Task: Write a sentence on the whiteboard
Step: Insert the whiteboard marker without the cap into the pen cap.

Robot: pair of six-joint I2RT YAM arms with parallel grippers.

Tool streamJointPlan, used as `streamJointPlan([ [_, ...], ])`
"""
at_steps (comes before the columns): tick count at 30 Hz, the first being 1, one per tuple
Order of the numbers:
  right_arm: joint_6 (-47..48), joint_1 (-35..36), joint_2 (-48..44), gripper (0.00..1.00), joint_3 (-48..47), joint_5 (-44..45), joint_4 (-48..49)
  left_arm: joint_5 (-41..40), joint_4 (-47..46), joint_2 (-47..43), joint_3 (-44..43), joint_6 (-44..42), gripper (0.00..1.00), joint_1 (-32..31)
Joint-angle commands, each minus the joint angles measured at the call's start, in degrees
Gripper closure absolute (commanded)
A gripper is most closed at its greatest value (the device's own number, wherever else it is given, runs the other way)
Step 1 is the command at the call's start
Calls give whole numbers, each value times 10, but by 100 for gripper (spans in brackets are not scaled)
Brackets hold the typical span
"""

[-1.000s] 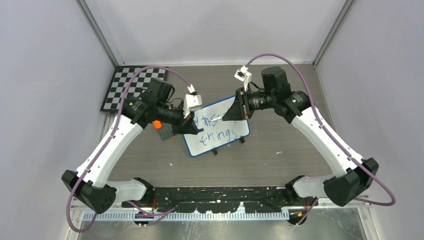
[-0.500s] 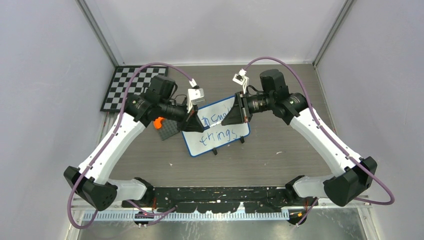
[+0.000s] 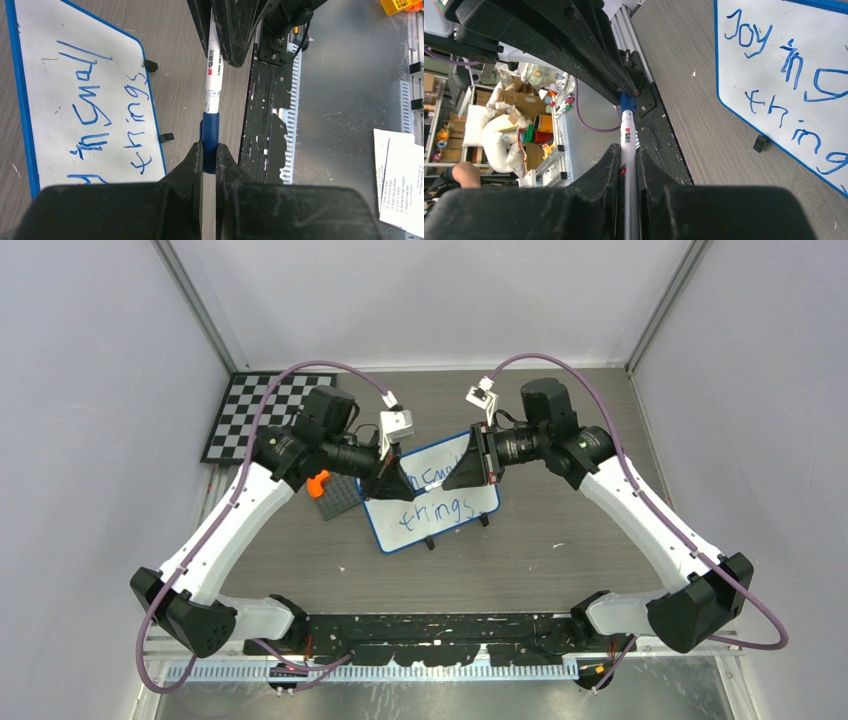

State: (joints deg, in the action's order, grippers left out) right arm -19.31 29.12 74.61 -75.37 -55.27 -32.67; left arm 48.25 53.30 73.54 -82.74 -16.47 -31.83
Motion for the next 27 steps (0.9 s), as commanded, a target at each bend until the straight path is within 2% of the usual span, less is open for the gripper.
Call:
streamJointPlan([
  [1, -18, 3, -12, 100, -1, -20, 32, 17, -40, 6, -32, 24, 100, -8],
  [27, 13, 31, 2, 100, 6, -30, 15, 63, -114, 46, -73, 105, 100, -29],
])
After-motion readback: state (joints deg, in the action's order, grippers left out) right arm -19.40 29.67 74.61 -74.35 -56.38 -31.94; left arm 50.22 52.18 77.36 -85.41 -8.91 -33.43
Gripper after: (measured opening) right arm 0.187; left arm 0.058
